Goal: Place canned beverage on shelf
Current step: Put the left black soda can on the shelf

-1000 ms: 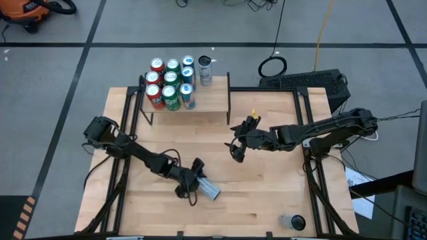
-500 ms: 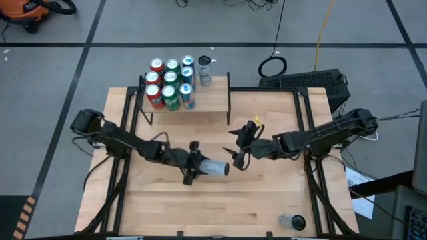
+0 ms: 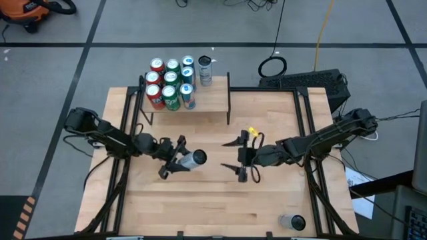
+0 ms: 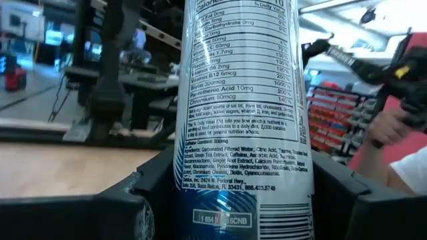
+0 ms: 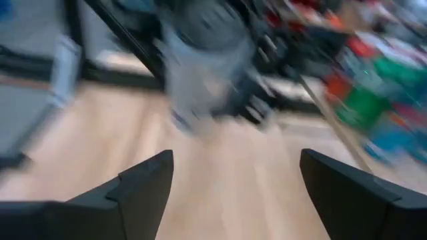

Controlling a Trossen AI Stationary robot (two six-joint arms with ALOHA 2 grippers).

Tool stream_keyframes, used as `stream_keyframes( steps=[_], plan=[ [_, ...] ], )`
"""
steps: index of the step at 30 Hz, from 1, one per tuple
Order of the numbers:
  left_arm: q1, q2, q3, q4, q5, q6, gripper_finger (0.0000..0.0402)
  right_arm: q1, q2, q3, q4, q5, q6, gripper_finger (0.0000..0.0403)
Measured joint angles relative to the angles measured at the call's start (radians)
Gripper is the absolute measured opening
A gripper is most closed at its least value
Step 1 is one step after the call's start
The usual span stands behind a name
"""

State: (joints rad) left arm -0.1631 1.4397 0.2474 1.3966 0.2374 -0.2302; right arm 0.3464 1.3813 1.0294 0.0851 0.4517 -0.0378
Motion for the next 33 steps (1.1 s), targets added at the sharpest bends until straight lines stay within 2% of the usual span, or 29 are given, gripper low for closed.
stream_keyframes(
  steps=[2, 4, 6, 8, 13, 16, 21, 27, 30, 33],
  plan=[
    [-0.007, 0.005, 0.006, 0.012, -0.016, 0.01, 0.0235, -0.012, 0.015, -0.009, 0.122, -0.098, -0.033, 0.0313],
    [-0.016, 0.011, 0.006, 0.006, -0.079, 0.041, 0.0235, -0.024, 0.042, -0.017, 0.224, -0.168, -0.043, 0.0313],
    [-0.024, 0.027, 0.009, -0.029, -0.186, 0.091, 0.0236, -0.029, 0.066, -0.02, 0.269, -0.154, -0.028, 0.0313],
    [-0.039, 0.03, 0.008, -0.069, -0.325, 0.14, 0.0236, -0.031, 0.086, -0.02, 0.313, -0.077, 0.0, 0.0313],
    [-0.081, 0.029, 0.016, -0.12, -0.67, 0.272, 0.0234, -0.018, 0.149, -0.02, 0.367, 0.228, 0.051, 0.0313],
    [-0.106, 0.029, 0.037, -0.115, -0.809, 0.398, 0.0234, -0.015, 0.192, -0.02, 0.452, 0.31, 0.098, 0.0313],
    [-0.151, 0.029, 0.106, -0.143, -0.945, 0.639, 0.0234, -0.024, 0.301, -0.021, 0.685, 0.287, 0.133, 0.0313],
    [-0.205, 0.025, 0.188, -0.24, -1.153, 0.777, 0.0234, -0.033, 0.417, -0.022, 1.007, 0.328, 0.119, 0.0313],
    [-0.216, 0.026, 0.197, -0.248, -1.178, 0.809, 0.0234, -0.045, 0.472, -0.022, 1.157, 0.369, 0.108, 0.0313],
    [-0.218, 0.027, 0.2, -0.263, -1.17, 0.819, 0.0234, -0.078, 0.521, -0.02, 1.31, 0.345, 0.151, 0.0313]
  ],
)
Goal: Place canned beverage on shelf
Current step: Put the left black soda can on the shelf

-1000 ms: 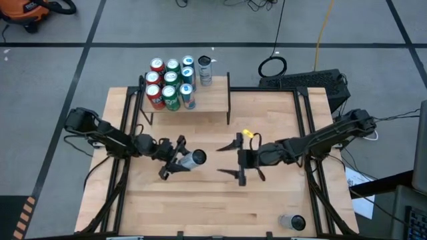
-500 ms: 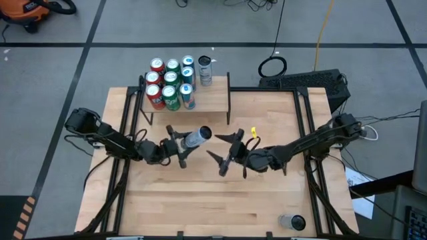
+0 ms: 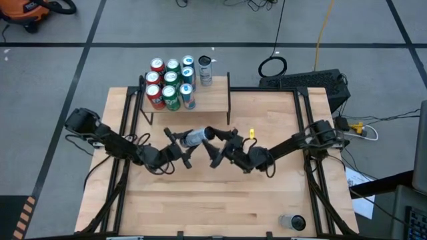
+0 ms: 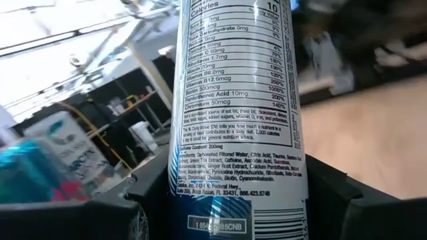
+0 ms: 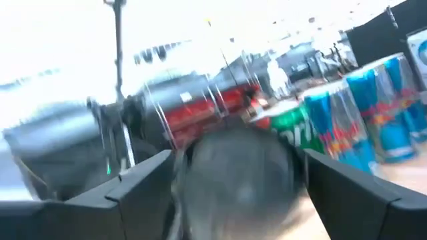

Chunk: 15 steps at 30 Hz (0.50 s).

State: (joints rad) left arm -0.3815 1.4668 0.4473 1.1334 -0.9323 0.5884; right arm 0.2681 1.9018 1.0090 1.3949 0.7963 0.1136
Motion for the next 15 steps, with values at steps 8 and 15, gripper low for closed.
stream_keyframes(
  steps=[8, 15],
  plan=[
    [0.001, 0.003, -0.001, -0.017, 0.011, -0.003, 0.0234, -0.071, 0.068, 0.01, 0.097, -0.123, 0.155, 0.0313],
    [0.003, 0.003, -0.001, -0.023, 0.011, -0.006, 0.0234, -0.071, 0.071, 0.01, 0.084, -0.122, 0.14, 0.027]
  ],
)
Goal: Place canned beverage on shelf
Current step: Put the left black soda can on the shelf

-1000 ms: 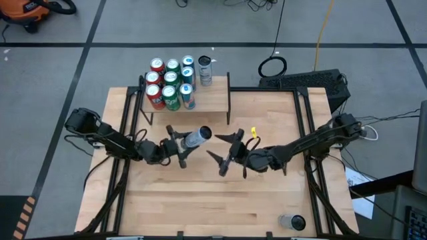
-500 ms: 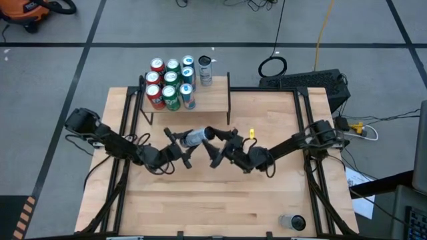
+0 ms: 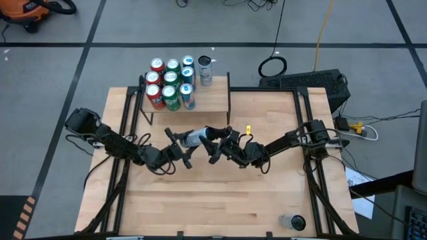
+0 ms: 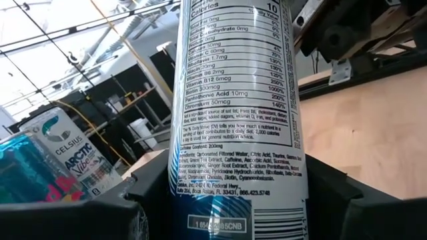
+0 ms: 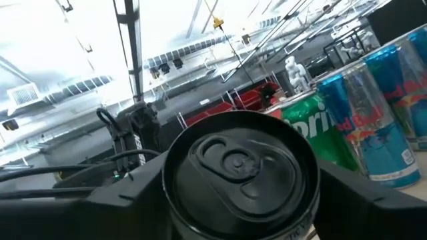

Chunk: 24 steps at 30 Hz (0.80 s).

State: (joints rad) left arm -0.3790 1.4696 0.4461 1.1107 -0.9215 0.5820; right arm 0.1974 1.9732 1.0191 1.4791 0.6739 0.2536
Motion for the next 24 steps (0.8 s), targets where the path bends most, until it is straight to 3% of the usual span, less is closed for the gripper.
stream_keyframes(
  steps=[3, 7, 10, 13, 18, 21, 24],
  plan=[
    [0.001, 0.0, 0.0, -0.002, 0.0, -0.012, 0.0237, 0.0, 0.0, 0.0, -0.002, 0.002, -0.011, 0.0245],
    [0.0, 0.0, 0.0, -0.006, 0.019, -0.031, 0.027, 0.005, -0.001, 0.0, -0.013, -0.012, -0.069, 0.0244],
    [-0.014, 0.0, -0.001, -0.008, 0.025, -0.151, 0.0299, 0.015, -0.006, 0.0, -0.046, -0.051, -0.169, 0.0247],
    [-0.036, -0.006, 0.0, -0.017, 0.046, -0.185, 0.0322, 0.028, -0.047, -0.001, -0.182, -0.086, -0.266, 0.0251],
    [-0.068, -0.045, 0.001, -0.096, 0.12, -0.242, 0.0347, 0.034, -0.171, -0.003, -0.51, -0.156, -0.282, 0.0245],
    [-0.06, -0.089, 0.001, -0.213, 0.249, -0.33, 0.0355, 0.025, -0.255, -0.003, -0.677, -0.249, -0.27, 0.0245],
    [-0.008, -0.13, 0.001, -0.304, 0.473, -0.449, 0.0358, -0.004, -0.34, -0.004, -0.846, -0.437, -0.273, 0.0245]
  ],
)
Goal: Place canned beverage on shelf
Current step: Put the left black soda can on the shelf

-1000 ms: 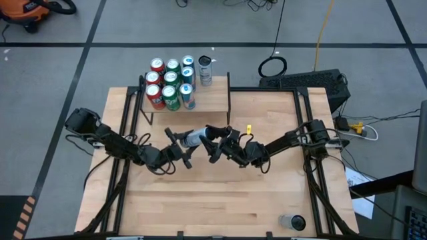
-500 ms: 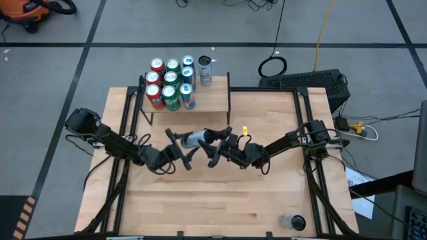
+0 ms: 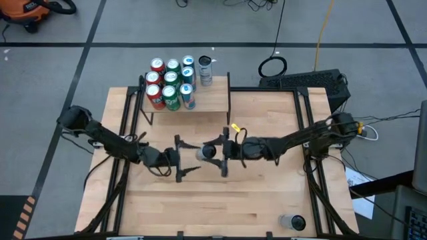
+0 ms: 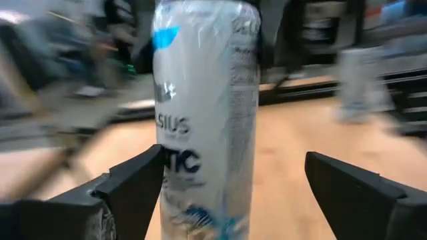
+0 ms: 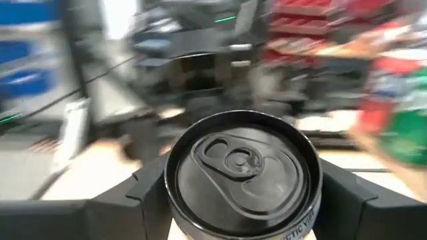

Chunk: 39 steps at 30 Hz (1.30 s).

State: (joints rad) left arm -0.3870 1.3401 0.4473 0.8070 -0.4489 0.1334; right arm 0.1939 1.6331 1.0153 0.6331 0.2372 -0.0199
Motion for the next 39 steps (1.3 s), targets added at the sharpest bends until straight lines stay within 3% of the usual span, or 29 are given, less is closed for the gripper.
stream_keyframes(
  steps=[5, 11, 19, 27, 31, 37, 39],
  plan=[
    [0.093, 0.017, 0.0, -0.014, 0.325, -0.128, 0.0358, -0.057, -0.091, 0.0, -0.183, -0.343, -0.022, 0.0246],
    [0.197, 0.137, 0.0, 0.088, 0.504, -0.208, 0.0359, -0.091, -0.091, 0.0, -0.191, -0.578, -0.081, 0.0246],
    [0.241, 0.33, 0.09, 0.245, 0.746, -0.233, 0.0359, -0.102, -0.092, 0.001, -0.214, -0.637, -0.097, 0.0246],
    [0.249, 0.434, 0.191, 0.227, 0.823, -0.206, 0.0356, -0.096, -0.092, 0.002, -0.222, -0.649, -0.099, 0.0247],
    [0.251, 0.434, 0.191, 0.235, 0.864, -0.199, 0.0321, -0.088, -0.092, 0.004, -0.219, -0.659, -0.103, 0.0247],
    [0.251, 0.434, 0.19, 0.223, 0.861, -0.177, 0.0233, -0.088, -0.092, 0.004, -0.227, -0.662, -0.095, 0.0247],
    [0.251, 0.434, 0.189, 0.22, 0.861, -0.177, 0.0231, -0.088, -0.092, 0.004, -0.232, -0.662, -0.097, 0.0247]
  ],
)
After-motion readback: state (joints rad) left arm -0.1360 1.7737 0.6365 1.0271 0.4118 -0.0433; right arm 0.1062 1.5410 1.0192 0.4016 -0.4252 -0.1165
